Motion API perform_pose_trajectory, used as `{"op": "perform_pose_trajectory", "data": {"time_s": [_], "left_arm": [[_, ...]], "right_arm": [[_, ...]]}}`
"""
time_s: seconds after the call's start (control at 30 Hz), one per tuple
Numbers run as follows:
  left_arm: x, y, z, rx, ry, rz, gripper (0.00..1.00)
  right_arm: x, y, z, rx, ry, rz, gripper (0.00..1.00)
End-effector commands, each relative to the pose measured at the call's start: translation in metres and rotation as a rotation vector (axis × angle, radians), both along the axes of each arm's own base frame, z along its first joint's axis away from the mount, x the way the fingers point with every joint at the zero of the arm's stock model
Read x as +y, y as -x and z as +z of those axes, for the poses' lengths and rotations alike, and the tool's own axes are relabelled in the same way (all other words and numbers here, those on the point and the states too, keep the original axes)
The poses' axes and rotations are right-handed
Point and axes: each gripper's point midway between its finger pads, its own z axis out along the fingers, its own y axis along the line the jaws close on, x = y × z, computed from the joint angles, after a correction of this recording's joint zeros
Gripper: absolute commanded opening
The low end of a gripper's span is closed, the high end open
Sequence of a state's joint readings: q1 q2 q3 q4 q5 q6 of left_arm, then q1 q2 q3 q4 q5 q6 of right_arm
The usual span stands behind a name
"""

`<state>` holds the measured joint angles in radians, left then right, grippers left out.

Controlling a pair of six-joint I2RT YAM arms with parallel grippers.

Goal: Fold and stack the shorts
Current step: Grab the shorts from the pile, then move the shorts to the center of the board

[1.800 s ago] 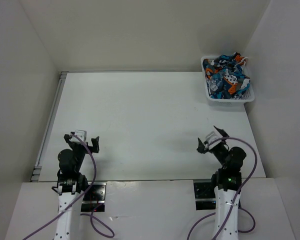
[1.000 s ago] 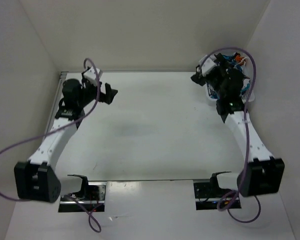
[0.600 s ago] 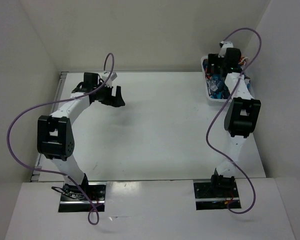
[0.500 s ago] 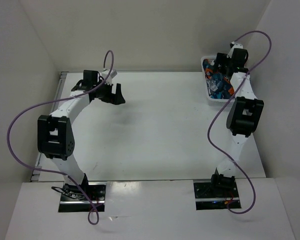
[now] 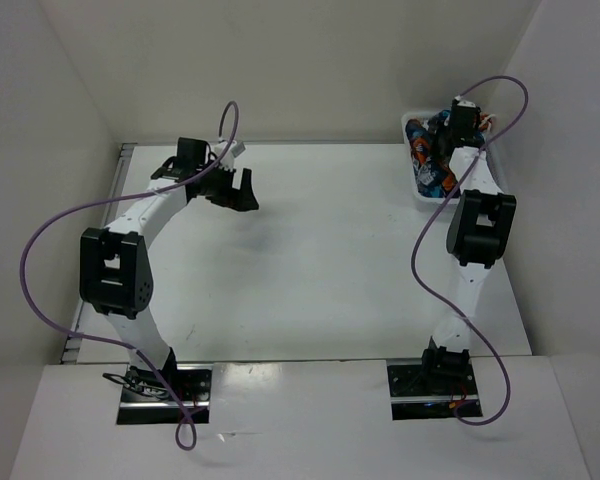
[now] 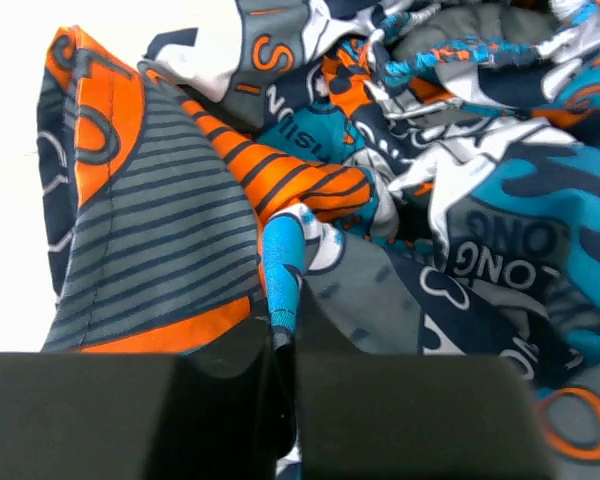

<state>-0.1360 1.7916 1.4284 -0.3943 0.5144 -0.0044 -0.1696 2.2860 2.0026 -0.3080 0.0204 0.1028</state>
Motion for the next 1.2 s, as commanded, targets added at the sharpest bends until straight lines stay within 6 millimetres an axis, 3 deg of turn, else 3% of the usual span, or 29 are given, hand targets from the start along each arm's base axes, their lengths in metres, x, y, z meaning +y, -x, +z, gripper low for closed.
{"op": "perform_pose_trajectory", "data": {"time_s": [0.0, 0.07, 0.13, 0.17, 0.2, 0.23, 0.3, 0.33, 0.37, 0.4, 0.47, 0.5, 0.53, 0.57, 0.6, 0.63, 0.67, 0.77, 0.8, 0.83, 0.87, 0.9, 0.93, 1.0, 1.03, 1.07, 1.13, 1.17], "left_arm": [[-0.009, -0.003, 0.019, -0.032, 0.015, -0.028, 1.0], [-0.005, -0.003, 0.033, -0.071, 0.002, -0.01, 1.0], [-0.002, -0.002, 0.051, -0.116, -0.006, 0.005, 1.0], [0.002, 0.0, 0.052, -0.121, -0.018, 0.018, 1.0], [0.002, 0.002, 0.059, -0.137, -0.015, 0.019, 1.0], [0.005, 0.009, 0.065, -0.154, -0.022, 0.029, 1.0], [0.01, 0.012, 0.075, -0.186, -0.036, 0.05, 1.0], [0.012, 0.017, 0.091, -0.232, -0.034, 0.059, 1.0], [0.015, 0.022, 0.087, -0.228, -0.045, 0.07, 1.0], [0.022, 0.025, 0.1, -0.274, -0.06, 0.1, 1.0], [0.028, 0.033, 0.106, -0.302, -0.073, 0.124, 1.0], [0.036, 0.035, 0.105, -0.311, -0.082, 0.149, 1.0], [0.045, 0.041, 0.119, -0.356, -0.088, 0.18, 1.0], [0.054, 0.041, 0.126, -0.387, -0.096, 0.212, 1.0], [0.063, 0.046, 0.14, -0.435, -0.115, 0.257, 1.0], [0.072, 0.048, 0.138, -0.441, -0.129, 0.287, 1.0], [0.078, 0.05, 0.143, -0.461, -0.137, 0.312, 1.0], [0.096, 0.062, 0.156, -0.509, -0.147, 0.371, 1.0], [0.102, 0.066, 0.165, -0.534, -0.148, 0.39, 1.0], [0.105, 0.068, 0.163, -0.531, -0.151, 0.399, 1.0], [0.112, 0.069, 0.166, -0.539, -0.158, 0.423, 1.0], [0.113, 0.072, 0.164, -0.539, -0.158, 0.423, 1.0], [0.118, 0.072, 0.159, -0.526, -0.165, 0.435, 1.0], [0.12, 0.075, 0.159, -0.524, -0.163, 0.438, 1.0], [0.118, 0.079, 0.154, -0.5, -0.161, 0.425, 1.0], [0.11, 0.082, 0.151, -0.482, -0.139, 0.385, 1.0], [0.095, 0.098, 0.133, -0.388, -0.103, 0.306, 1.0], [0.078, 0.108, 0.124, -0.347, -0.068, 0.233, 1.0]], "right_arm": [[-0.009, -0.003, 0.058, -0.104, 0.022, -0.067, 0.0], [-0.012, -0.006, 0.107, -0.199, 0.053, -0.072, 0.0], [-0.014, 0.002, 0.177, -0.325, 0.125, -0.088, 0.0], [-0.008, 0.005, 0.201, -0.371, 0.144, -0.081, 0.0], [-0.007, 0.02, 0.242, -0.438, 0.181, -0.074, 0.0], [0.005, 0.027, 0.275, -0.506, 0.203, -0.052, 0.0], [0.025, 0.045, 0.322, -0.592, 0.251, -0.012, 0.0], [0.05, 0.069, 0.366, -0.673, 0.297, 0.034, 0.0], [0.064, 0.08, 0.385, -0.719, 0.314, 0.066, 0.0], [0.091, 0.103, 0.409, -0.768, 0.316, 0.112, 0.0], [0.119, 0.125, 0.431, -0.827, 0.34, 0.167, 0.0], [0.133, 0.134, 0.436, -0.837, 0.344, 0.185, 0.0], [0.17, 0.143, 0.434, -0.842, 0.332, 0.259, 0.0], [0.185, 0.159, 0.444, -0.867, 0.358, 0.3, 0.0], [0.203, 0.164, 0.439, -0.861, 0.359, 0.333, 0.0], [0.235, 0.169, 0.43, -0.848, 0.334, 0.404, 0.0], [0.251, 0.179, 0.433, -0.861, 0.317, 0.47, 0.0], [0.296, 0.181, 0.399, -0.785, 0.183, 0.606, 0.05], [0.317, 0.182, 0.374, -0.725, 0.142, 0.693, 0.18], [0.332, 0.189, 0.364, -0.701, 0.106, 0.754, 0.28], [0.361, 0.199, 0.347, -0.666, 0.079, 0.856, 0.35], [0.393, 0.214, 0.322, -0.623, 0.062, 1.017, 0.44], [0.413, 0.229, 0.301, -0.563, 0.088, 1.112, 0.61], [0.462, 0.27, 0.26, -0.518, 0.247, 1.35, 0.8], [0.468, 0.281, 0.243, -0.479, 0.301, 1.396, 0.93], [0.47, 0.283, 0.227, -0.447, 0.332, 1.404, 0.95], [0.451, 0.271, 0.235, -0.459, 0.358, 1.299, 0.95], [0.439, 0.262, 0.225, -0.434, 0.374, 1.263, 0.95]]}}
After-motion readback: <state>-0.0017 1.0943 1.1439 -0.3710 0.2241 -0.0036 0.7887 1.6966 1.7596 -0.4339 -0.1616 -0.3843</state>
